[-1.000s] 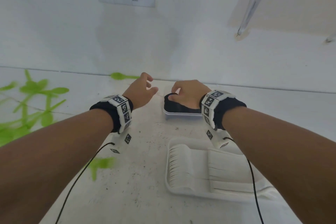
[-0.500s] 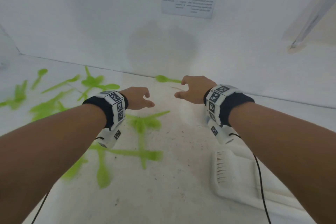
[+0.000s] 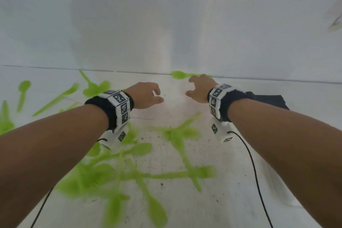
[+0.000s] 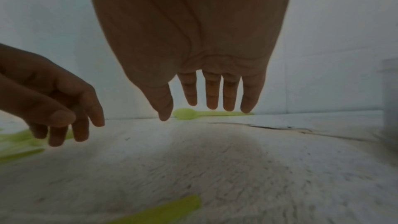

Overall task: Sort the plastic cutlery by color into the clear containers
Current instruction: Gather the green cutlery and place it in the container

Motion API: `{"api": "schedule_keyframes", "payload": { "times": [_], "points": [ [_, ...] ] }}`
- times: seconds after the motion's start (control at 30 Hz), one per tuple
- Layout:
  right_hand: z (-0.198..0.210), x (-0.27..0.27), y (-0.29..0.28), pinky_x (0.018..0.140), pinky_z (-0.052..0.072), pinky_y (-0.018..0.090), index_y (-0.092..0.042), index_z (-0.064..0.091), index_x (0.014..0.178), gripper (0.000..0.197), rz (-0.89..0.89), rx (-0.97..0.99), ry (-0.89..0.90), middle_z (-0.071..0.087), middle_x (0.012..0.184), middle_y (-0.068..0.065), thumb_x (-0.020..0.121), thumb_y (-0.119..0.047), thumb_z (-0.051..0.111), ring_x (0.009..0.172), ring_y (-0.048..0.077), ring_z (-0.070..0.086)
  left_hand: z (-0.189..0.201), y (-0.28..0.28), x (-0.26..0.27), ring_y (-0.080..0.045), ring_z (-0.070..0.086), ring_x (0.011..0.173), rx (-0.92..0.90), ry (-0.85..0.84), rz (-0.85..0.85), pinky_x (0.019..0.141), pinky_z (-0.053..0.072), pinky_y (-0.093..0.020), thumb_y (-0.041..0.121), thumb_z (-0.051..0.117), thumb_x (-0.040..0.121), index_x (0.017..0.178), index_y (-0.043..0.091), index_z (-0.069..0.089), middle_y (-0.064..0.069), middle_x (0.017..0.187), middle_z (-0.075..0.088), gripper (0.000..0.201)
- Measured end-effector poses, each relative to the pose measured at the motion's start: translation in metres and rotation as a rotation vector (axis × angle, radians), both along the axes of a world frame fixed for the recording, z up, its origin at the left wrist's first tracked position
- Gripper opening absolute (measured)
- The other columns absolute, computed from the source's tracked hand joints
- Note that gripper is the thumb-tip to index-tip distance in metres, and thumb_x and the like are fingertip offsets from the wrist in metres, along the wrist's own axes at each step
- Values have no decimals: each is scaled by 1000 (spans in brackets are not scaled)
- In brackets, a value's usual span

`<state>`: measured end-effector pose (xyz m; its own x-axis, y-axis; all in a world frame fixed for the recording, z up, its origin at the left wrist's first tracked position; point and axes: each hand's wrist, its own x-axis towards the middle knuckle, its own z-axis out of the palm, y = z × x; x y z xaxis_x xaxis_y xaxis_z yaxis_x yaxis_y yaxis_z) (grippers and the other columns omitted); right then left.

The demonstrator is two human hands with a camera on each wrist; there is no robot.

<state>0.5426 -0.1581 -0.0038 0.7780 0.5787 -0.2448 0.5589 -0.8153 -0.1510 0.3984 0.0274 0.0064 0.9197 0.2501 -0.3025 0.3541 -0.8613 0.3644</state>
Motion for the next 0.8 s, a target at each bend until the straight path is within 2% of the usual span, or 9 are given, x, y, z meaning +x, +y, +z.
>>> {"api": "schedule_keyframes", "payload": {
  "times": [0.17,0.3,0.43,0.53,0.63,0.7,0.73,0.8],
  "points": [
    [-12,29,16,102,44,46,-14,36,151,54,2,-51,-61,40,148,16,102,-31,51,133,39,45,-13,6,11,-15,59,102,-61,-64,-55,89,44,-31,47,60,98,117,25,64,6,108,66,30],
    [-26,42,23,92,43,44,-11,36,146,48,-8,-98,-98,42,142,15,100,-18,47,127,38,47,-18,3,14,-4,57,90,-99,-102,-95,82,43,-28,47,60,98,115,27,65,10,105,67,26],
    [-39,50,27,87,45,46,-13,43,138,40,-19,-104,-183,41,133,13,99,-22,46,118,35,46,-21,-3,13,-1,55,87,-104,-128,-111,81,44,-25,44,60,99,116,27,65,10,105,66,25],
    [-41,55,29,79,39,44,-19,48,127,29,-62,-56,-209,40,127,13,98,-25,49,114,34,43,-21,-6,14,5,53,84,-89,-140,-127,80,43,-24,43,60,100,116,26,66,10,105,66,24],
    [-38,55,30,84,40,46,-25,50,118,19,-33,-78,-194,38,126,12,99,-27,50,113,34,40,-18,-8,16,2,53,83,-85,-170,-120,80,42,-24,41,60,100,114,25,67,9,104,67,22],
    [-33,53,28,86,41,45,-24,51,116,16,25,-89,-208,43,122,10,101,-30,50,111,32,45,-18,-12,16,0,55,85,-99,-179,-119,79,43,-24,41,61,100,112,25,67,9,103,66,21],
    [-30,50,26,82,41,42,-22,49,115,16,49,-79,-202,49,118,9,102,-29,49,105,30,50,-19,-16,16,-1,55,85,-103,-174,-126,78,42,-23,41,61,100,111,26,67,10,102,66,20],
    [-23,42,20,69,42,36,-16,41,110,12,36,11,-110,58,101,9,103,-26,44,84,25,57,-21,-25,14,-1,56,85,-102,-146,-157,76,43,-22,41,61,99,107,27,67,11,100,66,17]
  ]
}}
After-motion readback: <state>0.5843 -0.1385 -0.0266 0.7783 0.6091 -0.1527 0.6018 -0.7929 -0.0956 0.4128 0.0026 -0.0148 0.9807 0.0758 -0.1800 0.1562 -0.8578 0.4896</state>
